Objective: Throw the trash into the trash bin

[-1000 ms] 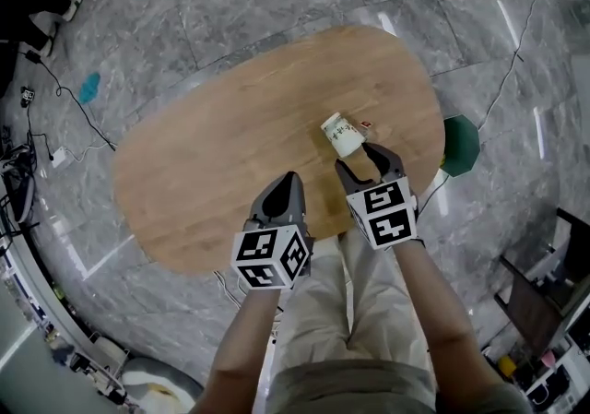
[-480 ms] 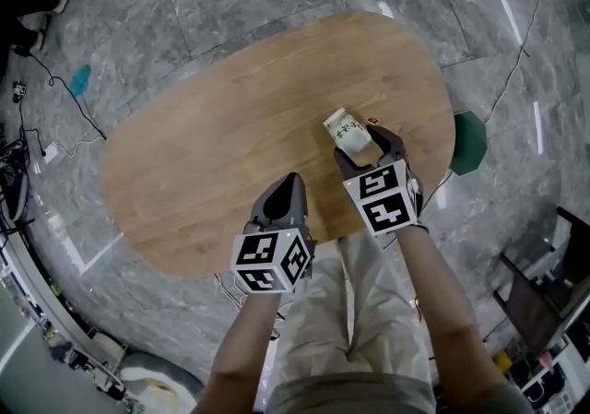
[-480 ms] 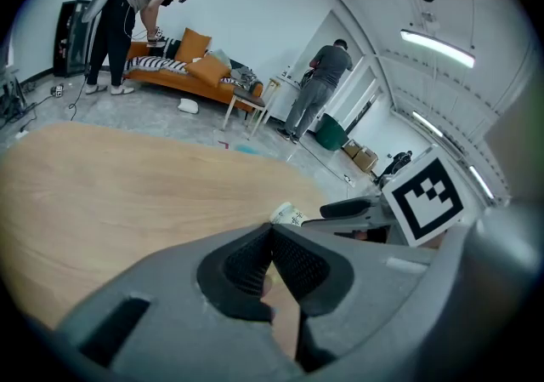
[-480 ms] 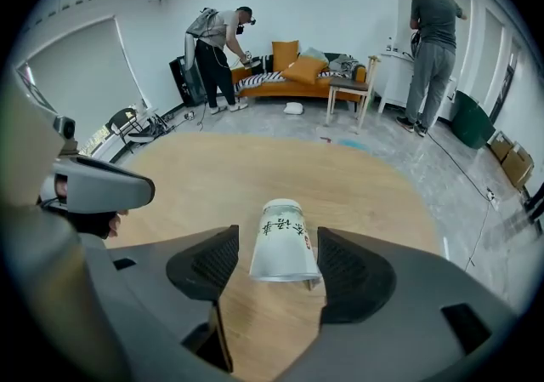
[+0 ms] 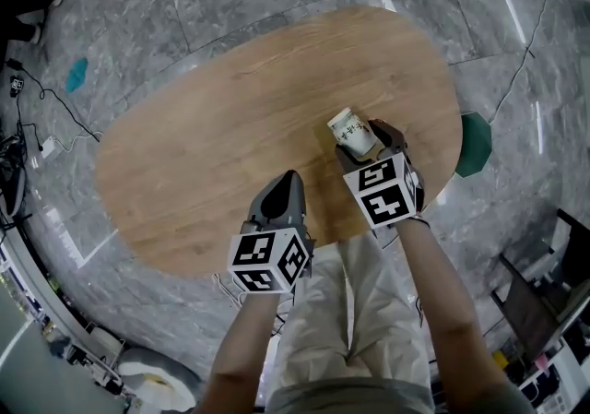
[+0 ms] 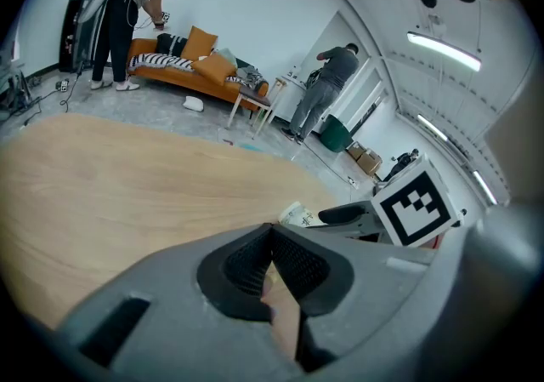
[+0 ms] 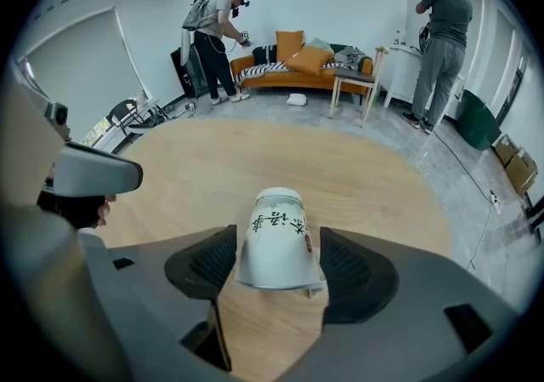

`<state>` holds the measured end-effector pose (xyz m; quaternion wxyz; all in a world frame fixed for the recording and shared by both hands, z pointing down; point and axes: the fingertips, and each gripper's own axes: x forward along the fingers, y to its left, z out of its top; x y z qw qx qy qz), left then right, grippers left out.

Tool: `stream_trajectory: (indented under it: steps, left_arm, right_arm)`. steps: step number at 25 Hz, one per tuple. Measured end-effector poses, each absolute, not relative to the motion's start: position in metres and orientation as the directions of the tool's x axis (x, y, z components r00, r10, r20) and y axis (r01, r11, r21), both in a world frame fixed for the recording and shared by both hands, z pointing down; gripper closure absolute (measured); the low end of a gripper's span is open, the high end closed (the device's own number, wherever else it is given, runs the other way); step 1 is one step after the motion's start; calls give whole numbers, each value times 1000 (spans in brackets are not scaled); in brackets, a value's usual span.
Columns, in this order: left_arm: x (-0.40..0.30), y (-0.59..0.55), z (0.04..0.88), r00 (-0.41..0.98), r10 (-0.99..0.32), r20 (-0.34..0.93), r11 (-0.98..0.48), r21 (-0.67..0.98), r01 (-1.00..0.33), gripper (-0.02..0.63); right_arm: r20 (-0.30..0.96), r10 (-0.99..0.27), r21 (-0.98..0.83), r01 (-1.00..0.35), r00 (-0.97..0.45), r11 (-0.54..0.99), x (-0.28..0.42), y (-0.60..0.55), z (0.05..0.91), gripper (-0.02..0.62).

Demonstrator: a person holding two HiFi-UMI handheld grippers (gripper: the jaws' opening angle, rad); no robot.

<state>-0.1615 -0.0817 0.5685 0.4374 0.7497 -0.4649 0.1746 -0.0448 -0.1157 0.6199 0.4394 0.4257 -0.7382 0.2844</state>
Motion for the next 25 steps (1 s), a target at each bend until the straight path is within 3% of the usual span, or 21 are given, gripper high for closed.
stream_trajectory:
  steps: [25]
  left_arm:
    - [-167,-79,573,506,-548,667,-174,500,-848,606]
  right_arm:
    - [895,-381,-31,-886,-231,463,-48,-114,626,341]
